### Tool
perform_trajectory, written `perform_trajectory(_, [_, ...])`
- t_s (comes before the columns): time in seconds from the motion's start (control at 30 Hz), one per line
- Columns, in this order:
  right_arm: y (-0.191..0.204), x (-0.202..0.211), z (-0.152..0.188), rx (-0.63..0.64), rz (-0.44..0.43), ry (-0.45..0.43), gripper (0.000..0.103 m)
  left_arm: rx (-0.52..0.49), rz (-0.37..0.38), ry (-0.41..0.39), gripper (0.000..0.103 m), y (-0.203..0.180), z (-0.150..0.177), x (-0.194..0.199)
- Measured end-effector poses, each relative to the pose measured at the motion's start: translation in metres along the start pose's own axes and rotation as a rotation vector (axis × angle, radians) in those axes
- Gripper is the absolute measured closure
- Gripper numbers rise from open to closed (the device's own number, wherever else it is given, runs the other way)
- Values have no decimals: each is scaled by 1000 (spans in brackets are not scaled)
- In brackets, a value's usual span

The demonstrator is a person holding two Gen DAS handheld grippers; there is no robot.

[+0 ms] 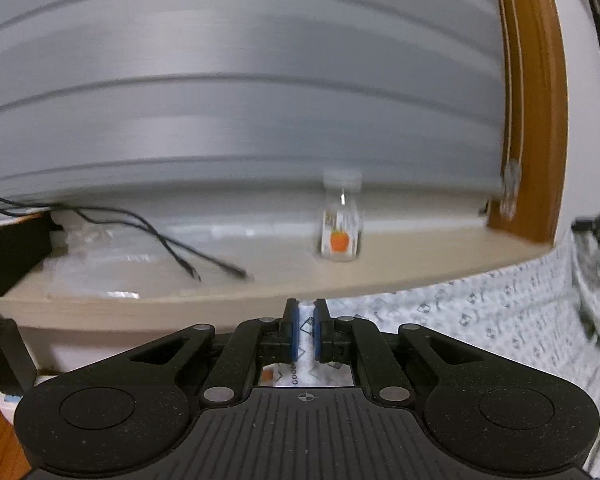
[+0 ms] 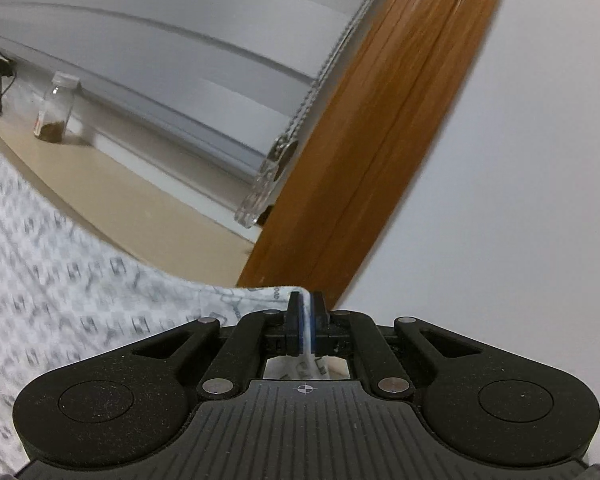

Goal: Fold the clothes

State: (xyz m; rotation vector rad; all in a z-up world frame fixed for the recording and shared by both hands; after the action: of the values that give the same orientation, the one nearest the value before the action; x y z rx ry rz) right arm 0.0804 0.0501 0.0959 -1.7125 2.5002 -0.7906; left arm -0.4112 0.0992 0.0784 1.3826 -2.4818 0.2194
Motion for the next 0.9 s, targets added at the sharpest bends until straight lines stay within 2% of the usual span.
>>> perform_trajectory(0.1, [2, 2, 0, -14, -18, 5, 99, 2, 15, -3, 96, -1, 5, 1])
perform_trajectory(0.23, [-3, 19, 0, -32, -19, -11, 99, 11, 47, -55, 96, -1, 0, 24])
perform_trajectory(0.43, [-4, 96, 19, -104, -62, -57, 99, -15, 84, -96, 96, -18, 12, 85])
perform_trajectory(0.5, [1, 123, 39, -129, -91, -48, 99, -17, 98, -74, 95, -25, 27, 101])
perform_trajectory(0.6, [13, 147, 81, -167, -136, 21, 99, -5, 133, 7, 93, -34, 56, 113])
perform_trajectory(0.67, [21, 154, 106, -194, -167, 81, 99, 1, 150, 61, 82, -37, 73, 119])
perform_trajectory(0.7, [25, 157, 117, -205, -177, 109, 98, 5, 150, 86, 82, -38, 80, 121])
perform_trajectory(0.77, [29, 158, 130, -227, -218, 168, 90, 12, 142, 119, 82, -36, 86, 125])
perform_trajectory(0.8, [30, 159, 129, -231, -221, 168, 86, 15, 133, 123, 82, -34, 86, 127])
perform_trajectory(0.83, [30, 161, 128, -233, -220, 160, 76, 17, 124, 127, 82, -31, 86, 128])
perform_trajectory(0.87, [31, 164, 126, -235, -219, 153, 65, 26, 116, 124, 75, -29, 84, 129])
perform_trajectory(0.9, [32, 166, 122, -240, -224, 141, 62, 36, 109, 118, 72, -26, 81, 129])
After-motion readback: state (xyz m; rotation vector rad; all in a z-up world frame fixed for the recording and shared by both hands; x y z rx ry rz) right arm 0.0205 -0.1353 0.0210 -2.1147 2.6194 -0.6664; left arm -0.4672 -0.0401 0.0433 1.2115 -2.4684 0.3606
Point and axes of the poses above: each gripper's, at about its wrist camera, not at the fingertips, and x roughly against the way its jaws point, y to its left, z to its underside, the point moved 7 cm from there along -x, roughly the way its jaws point, and after that the axes turned 1 degree about -x, right-handed, at the moved point
